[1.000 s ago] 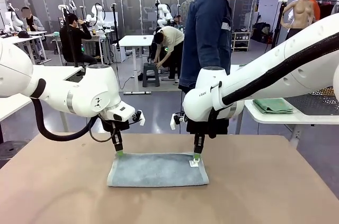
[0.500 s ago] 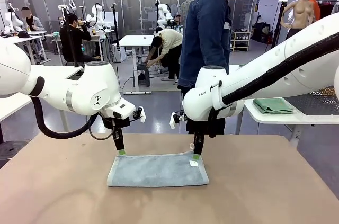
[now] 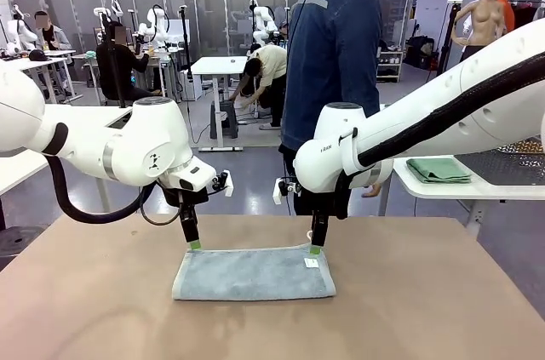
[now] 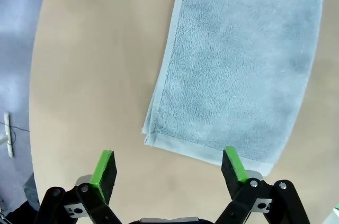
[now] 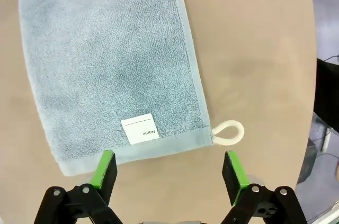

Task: Fold the towels and place them in the basket.
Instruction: When a person lays out a Towel with hook on the table, fold it in half twice.

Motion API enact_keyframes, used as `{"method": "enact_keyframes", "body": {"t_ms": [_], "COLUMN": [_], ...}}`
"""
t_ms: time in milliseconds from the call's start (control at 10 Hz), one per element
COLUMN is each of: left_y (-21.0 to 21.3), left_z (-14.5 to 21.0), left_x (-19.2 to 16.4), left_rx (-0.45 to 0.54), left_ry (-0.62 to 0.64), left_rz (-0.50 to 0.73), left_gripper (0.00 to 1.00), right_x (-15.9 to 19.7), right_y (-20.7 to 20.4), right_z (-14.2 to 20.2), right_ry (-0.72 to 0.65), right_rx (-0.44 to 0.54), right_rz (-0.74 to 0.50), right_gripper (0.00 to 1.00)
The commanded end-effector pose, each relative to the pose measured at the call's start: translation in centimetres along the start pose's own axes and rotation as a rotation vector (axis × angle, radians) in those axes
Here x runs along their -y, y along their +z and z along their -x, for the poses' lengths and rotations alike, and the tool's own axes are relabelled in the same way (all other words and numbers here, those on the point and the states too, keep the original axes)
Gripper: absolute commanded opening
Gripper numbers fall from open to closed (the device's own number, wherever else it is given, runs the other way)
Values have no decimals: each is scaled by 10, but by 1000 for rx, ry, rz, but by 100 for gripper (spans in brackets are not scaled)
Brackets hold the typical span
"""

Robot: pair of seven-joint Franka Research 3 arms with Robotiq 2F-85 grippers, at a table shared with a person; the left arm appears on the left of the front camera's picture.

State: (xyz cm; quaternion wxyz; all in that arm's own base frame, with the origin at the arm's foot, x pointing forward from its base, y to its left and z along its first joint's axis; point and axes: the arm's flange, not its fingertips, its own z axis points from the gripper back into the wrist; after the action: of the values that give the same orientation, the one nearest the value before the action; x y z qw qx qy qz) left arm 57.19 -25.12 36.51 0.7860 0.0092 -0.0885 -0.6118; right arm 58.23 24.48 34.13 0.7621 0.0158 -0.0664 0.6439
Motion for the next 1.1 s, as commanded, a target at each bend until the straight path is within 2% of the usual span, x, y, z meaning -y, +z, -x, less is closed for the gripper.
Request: {"method": "enact_keyframes", "body": {"t_ms": [0,200,300,400,600,800,1000], "left_y": [1,1,-1,14,52,89,115], "left_z": [0,0,0,1,14,32,61], "left_x": [-2,-2,0,5,32,60,87], "left_rx": [-5,-5,0,52,106,107,150], "left_ry": [9,9,1,104,249,357,455], "left_rz": [-1,-1,1,-4,25,-15,-51], "left_gripper": [100,100,100,100,100,100,100], "right_x": [0,0,0,-6,-21,-37,-44], "right_y": [0,0,0,11,15,19,9], "right_z": [0,0,0,-1,0,-3,0], "right_ry": [0,0,0,-82,-340,-569,-842], "right_rx": [0,0,0,61,3,-39,-19], "right_rz": [0,0,0,3,-18,39,43], "right_gripper": [100,100,97,100,100,100,100]}}
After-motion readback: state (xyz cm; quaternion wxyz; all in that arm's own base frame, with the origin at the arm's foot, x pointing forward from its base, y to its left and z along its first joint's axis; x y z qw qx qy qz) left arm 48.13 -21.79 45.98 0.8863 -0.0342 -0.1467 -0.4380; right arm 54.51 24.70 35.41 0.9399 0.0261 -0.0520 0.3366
